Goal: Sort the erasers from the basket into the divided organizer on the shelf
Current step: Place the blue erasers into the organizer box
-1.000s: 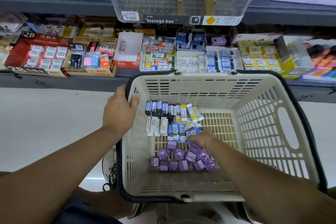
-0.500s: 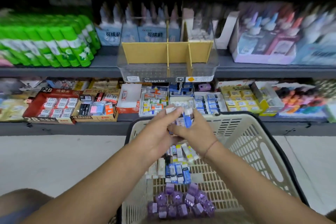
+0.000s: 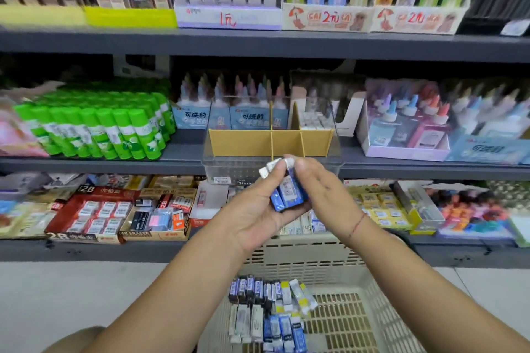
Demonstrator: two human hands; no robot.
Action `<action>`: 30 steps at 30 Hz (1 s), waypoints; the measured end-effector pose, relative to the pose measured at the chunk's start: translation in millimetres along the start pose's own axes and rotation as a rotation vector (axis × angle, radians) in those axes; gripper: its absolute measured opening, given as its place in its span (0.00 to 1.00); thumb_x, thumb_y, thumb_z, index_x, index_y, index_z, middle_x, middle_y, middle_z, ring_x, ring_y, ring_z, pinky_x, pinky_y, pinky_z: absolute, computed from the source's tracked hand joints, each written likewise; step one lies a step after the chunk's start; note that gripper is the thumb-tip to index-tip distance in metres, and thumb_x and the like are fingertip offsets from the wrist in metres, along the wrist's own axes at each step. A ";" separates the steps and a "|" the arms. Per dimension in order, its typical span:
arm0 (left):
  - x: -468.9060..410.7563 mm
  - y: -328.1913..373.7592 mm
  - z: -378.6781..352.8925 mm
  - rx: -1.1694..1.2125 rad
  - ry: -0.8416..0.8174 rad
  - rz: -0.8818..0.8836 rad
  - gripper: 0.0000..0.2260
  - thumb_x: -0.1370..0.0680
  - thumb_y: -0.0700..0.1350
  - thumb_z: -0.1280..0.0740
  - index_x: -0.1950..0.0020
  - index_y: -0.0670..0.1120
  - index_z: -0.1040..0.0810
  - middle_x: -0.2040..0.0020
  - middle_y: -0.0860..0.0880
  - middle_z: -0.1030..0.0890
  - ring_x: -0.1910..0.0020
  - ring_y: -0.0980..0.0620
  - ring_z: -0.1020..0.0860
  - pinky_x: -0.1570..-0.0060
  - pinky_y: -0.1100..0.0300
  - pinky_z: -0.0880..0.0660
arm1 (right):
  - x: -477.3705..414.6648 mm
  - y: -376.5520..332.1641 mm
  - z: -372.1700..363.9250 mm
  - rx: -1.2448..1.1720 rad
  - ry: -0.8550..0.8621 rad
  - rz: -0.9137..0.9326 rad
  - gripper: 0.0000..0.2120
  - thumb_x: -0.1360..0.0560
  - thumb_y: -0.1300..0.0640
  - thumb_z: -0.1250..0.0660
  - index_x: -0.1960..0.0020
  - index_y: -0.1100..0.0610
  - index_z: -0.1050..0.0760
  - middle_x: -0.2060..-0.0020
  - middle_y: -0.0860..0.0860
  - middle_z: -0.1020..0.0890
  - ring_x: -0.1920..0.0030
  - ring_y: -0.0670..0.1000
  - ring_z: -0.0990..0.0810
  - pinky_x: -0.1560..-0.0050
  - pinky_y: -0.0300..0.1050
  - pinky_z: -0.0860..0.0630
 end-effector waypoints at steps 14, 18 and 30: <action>-18.4 50.2 18.0 0.289 0.236 -0.072 0.17 0.22 0.50 0.35 0.51 0.35 0.24 0.59 0.39 0.18 0.57 0.46 0.21 0.62 0.48 0.20 | -74.5 -15.0 12.0 -0.016 0.298 -0.047 0.17 0.19 0.46 0.46 0.63 0.53 0.32 0.60 0.51 0.28 0.60 0.46 0.30 0.55 0.41 0.35; -17.0 64.9 30.4 0.291 0.280 -0.057 0.17 0.24 0.51 0.33 0.52 0.35 0.22 0.58 0.40 0.17 0.57 0.47 0.21 0.61 0.53 0.19 | -135.9 -12.7 17.7 0.096 -0.015 -0.188 0.20 0.21 0.45 0.39 0.69 0.54 0.34 0.75 0.50 0.32 0.75 0.44 0.36 0.72 0.37 0.41; -25.8 80.2 43.9 0.245 0.329 -0.075 0.17 0.23 0.49 0.34 0.43 0.36 0.23 0.51 0.39 0.18 0.50 0.45 0.20 0.62 0.57 0.22 | -232.5 -1.7 54.7 0.987 -0.185 -0.055 0.10 0.24 0.54 0.33 0.45 0.57 0.24 0.49 0.56 0.21 0.50 0.56 0.24 0.47 0.47 0.28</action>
Point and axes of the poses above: each hand's wrist, its own x-axis away from the middle knuckle, its own z-axis out of the back of the hand, y = z × x, the point moved 9 cm from there along -x, towards the middle knuckle
